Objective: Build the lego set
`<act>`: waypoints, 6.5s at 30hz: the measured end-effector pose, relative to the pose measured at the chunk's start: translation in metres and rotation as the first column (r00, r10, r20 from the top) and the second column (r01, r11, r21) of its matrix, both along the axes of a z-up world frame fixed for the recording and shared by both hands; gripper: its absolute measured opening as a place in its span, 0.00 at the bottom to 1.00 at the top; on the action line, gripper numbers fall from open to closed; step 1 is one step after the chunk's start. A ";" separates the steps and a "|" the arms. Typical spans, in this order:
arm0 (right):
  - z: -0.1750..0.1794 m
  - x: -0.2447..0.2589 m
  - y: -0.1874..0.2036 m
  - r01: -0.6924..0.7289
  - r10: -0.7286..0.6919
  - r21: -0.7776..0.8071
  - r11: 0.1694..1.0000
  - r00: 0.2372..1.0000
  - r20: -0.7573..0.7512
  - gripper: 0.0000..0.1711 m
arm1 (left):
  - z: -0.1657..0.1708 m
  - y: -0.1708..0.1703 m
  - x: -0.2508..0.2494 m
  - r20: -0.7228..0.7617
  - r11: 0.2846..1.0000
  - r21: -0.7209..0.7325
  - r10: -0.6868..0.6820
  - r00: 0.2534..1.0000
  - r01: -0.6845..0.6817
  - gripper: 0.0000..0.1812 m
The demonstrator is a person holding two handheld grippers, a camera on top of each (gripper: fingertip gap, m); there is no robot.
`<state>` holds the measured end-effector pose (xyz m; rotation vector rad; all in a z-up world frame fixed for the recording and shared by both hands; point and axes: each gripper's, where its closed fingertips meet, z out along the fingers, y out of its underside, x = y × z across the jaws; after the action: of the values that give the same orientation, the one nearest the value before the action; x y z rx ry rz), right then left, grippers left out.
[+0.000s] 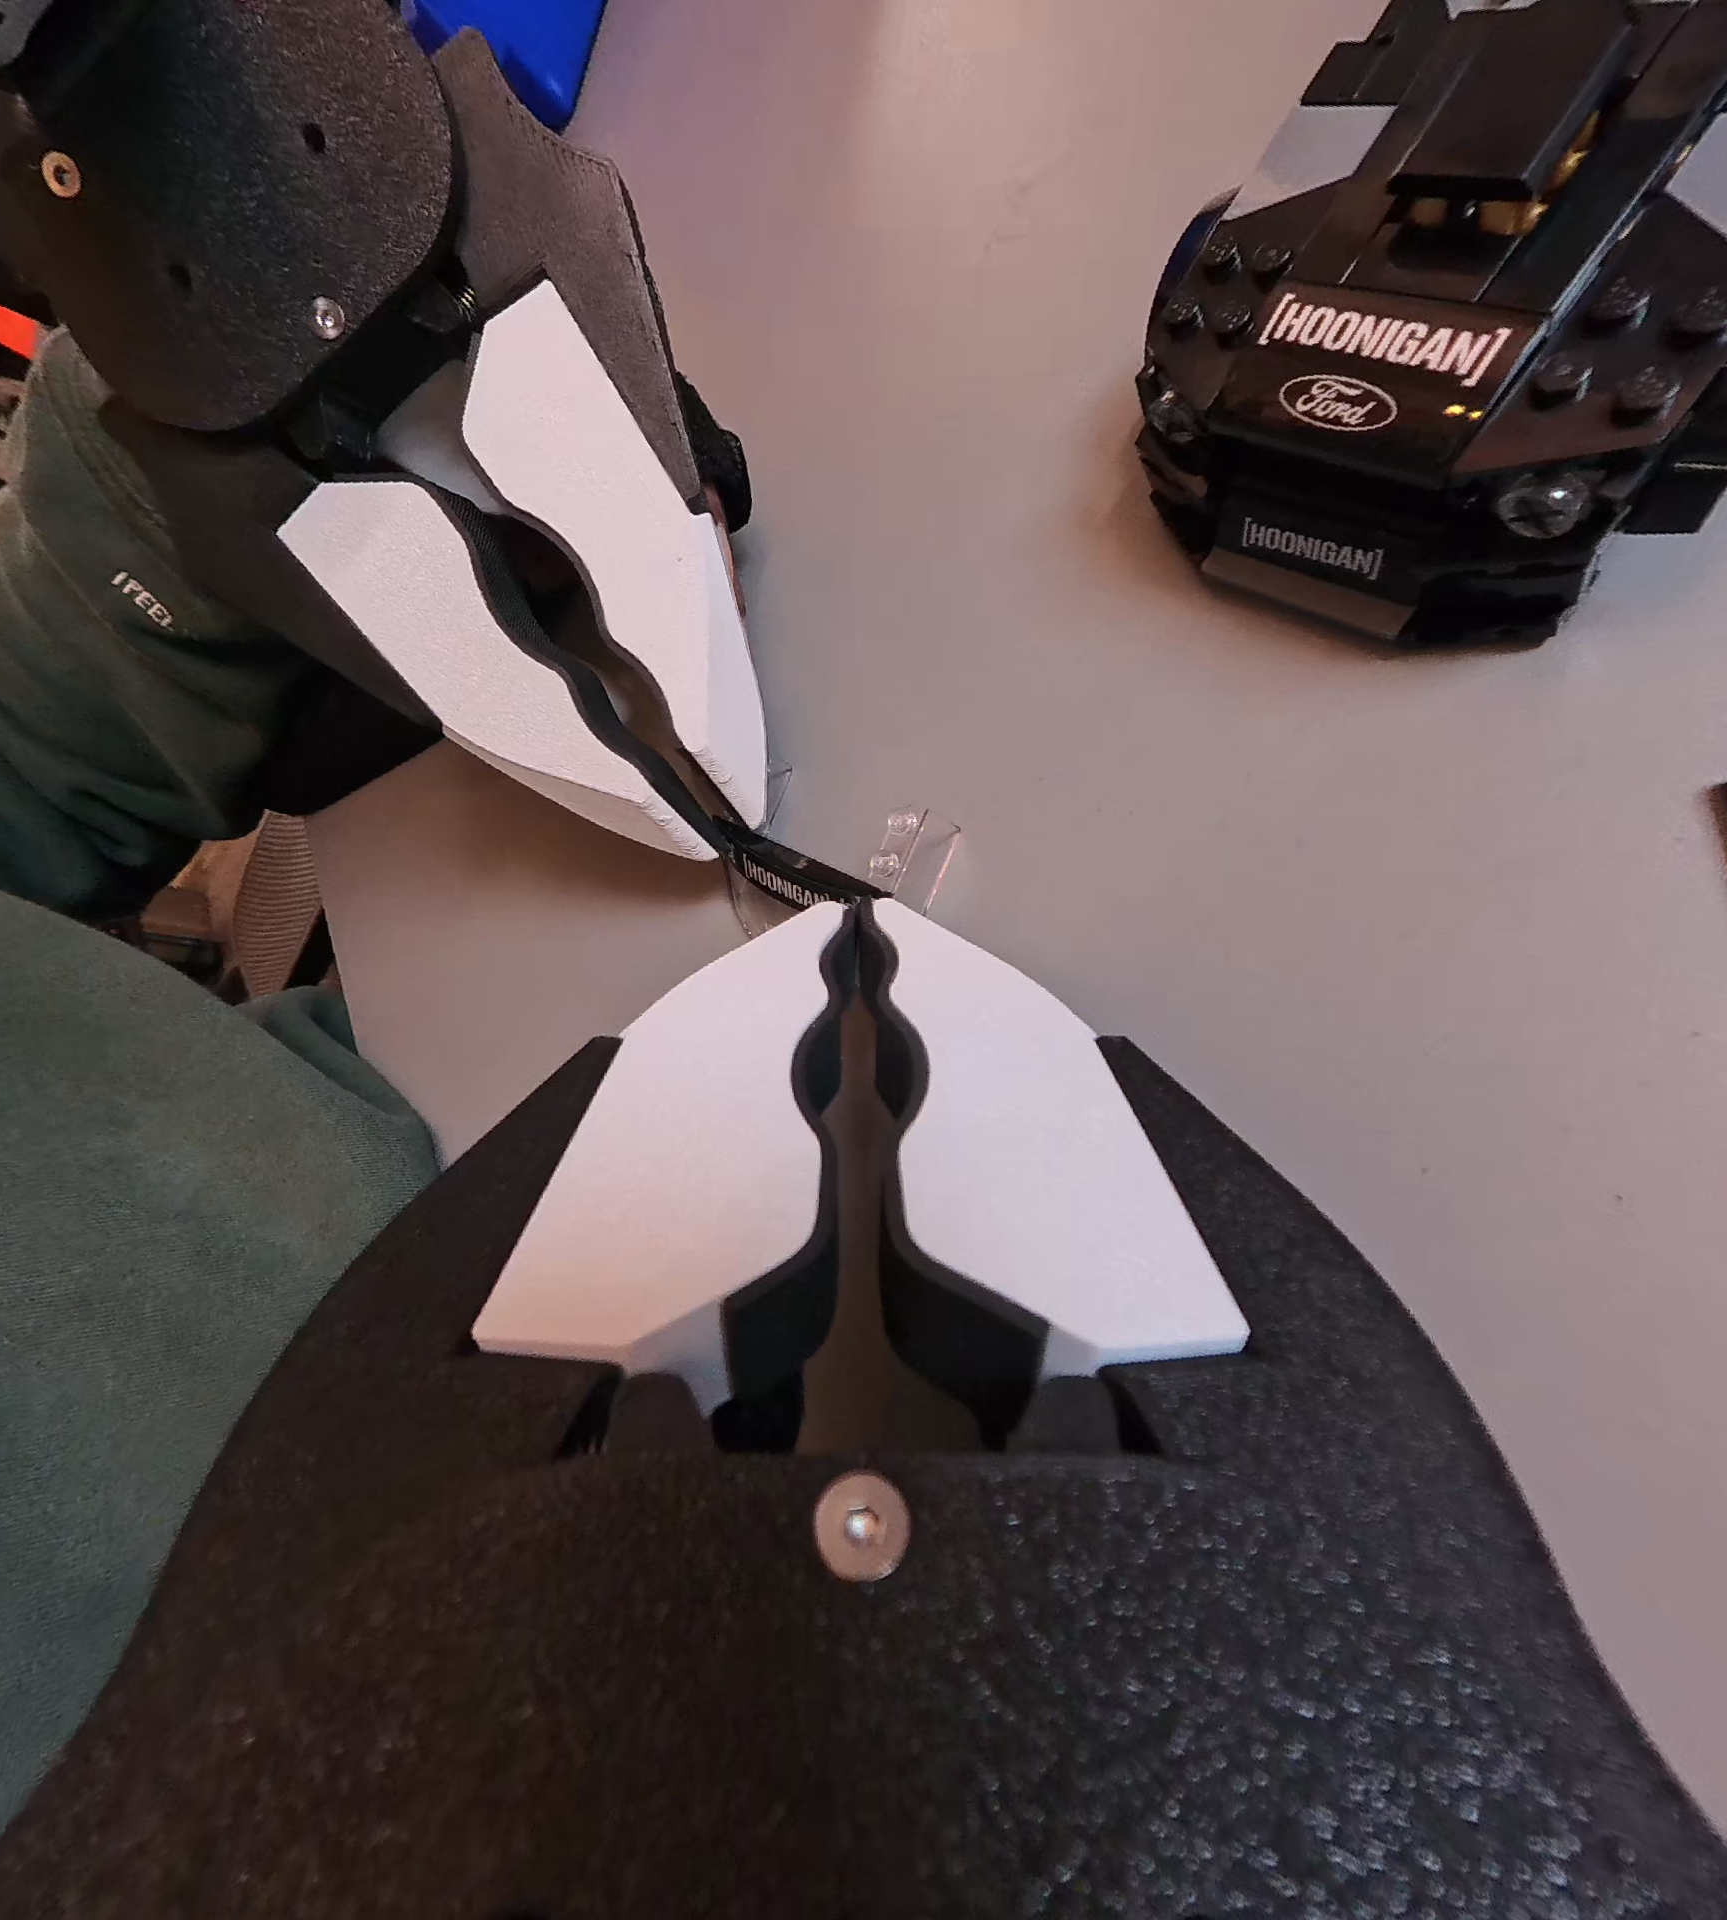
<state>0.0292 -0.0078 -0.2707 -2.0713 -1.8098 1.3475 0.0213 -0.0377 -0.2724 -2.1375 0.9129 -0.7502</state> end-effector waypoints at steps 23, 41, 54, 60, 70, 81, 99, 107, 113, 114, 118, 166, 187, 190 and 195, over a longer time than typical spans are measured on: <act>0.002 0.003 -0.004 -0.061 0.099 0.321 0.945 0.990 -0.103 0.03 | 0.000 0.000 0.001 0.017 1.000 -0.017 0.015 1.000 -0.015 0.04; 0.004 0.001 -0.006 0.127 -0.071 0.485 0.865 0.989 -0.133 0.08 | 0.000 0.014 0.003 0.011 0.978 -0.073 0.195 0.981 -0.194 0.03; 0.002 -0.006 0.000 0.217 -0.157 0.527 0.822 0.975 -0.157 0.12 | 0.000 0.012 0.005 -0.029 0.971 -0.058 0.230 0.973 -0.232 0.04; 0.003 -0.010 -0.006 0.090 -0.034 0.482 0.871 0.992 -0.123 0.13 | -0.001 0.011 0.005 -0.029 0.973 -0.067 0.219 0.975 -0.221 0.04; 0.001 -0.011 -0.001 0.031 0.025 0.527 0.849 0.995 -0.100 0.18 | -0.001 0.010 0.004 -0.036 0.972 -0.066 0.221 0.975 -0.223 0.05; 0.007 -0.013 0.004 -0.031 0.090 0.497 0.867 0.992 -0.094 0.21 | -0.001 0.012 0.000 -0.043 0.973 -0.050 0.225 0.973 -0.227 0.04; -0.002 -0.033 -0.004 -0.626 0.715 0.587 0.513 0.690 0.112 0.15 | 0.014 0.031 -0.073 -0.068 0.920 0.186 0.361 0.930 -0.344 0.13; 0.003 -0.025 -0.016 -0.810 0.812 0.248 0.532 0.571 0.122 0.05 | 0.028 0.025 -0.068 0.055 0.927 0.184 0.323 0.945 -0.328 0.13; 0.075 -0.045 -0.011 -0.583 0.615 0.197 0.788 0.734 -0.288 0.04 | 0.087 0.020 -0.055 0.515 0.941 0.088 0.237 0.824 -0.326 0.21; 0.085 -0.044 -0.009 -0.559 0.585 0.179 0.810 0.744 -0.324 0.04 | 0.099 0.019 -0.055 0.597 0.945 0.061 0.223 0.771 -0.321 0.21; 0.095 -0.044 -0.006 -0.509 0.545 0.194 0.838 0.772 -0.328 0.04 | 0.107 0.020 -0.050 0.676 0.958 0.005 0.208 0.707 -0.286 0.22; 0.116 -0.064 0.044 0.026 0.158 0.277 0.961 0.766 -0.623 0.22 | 0.131 0.034 -0.087 0.921 0.906 -0.225 0.318 0.226 -0.358 0.07; 0.081 -0.085 0.020 0.120 0.461 0.892 0.435 0.822 -0.335 0.17 | 0.102 0.054 -0.075 0.841 0.833 -0.336 0.475 0.258 -0.439 0.07; 0.080 -0.076 0.035 0.100 0.459 0.897 0.431 0.831 -0.314 0.17 | 0.097 0.055 -0.082 0.816 0.811 -0.324 0.500 0.290 -0.487 0.15; 0.064 -0.062 0.107 0.075 0.338 0.860 0.505 0.899 -0.277 0.17 | 0.065 0.064 -0.111 0.576 0.708 -0.206 0.646 0.501 -0.676 0.17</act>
<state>-0.0324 0.0992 -0.2065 -1.0132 -1.8689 0.5555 -0.0898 0.0266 -0.2076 -1.7719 -0.2697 -0.8941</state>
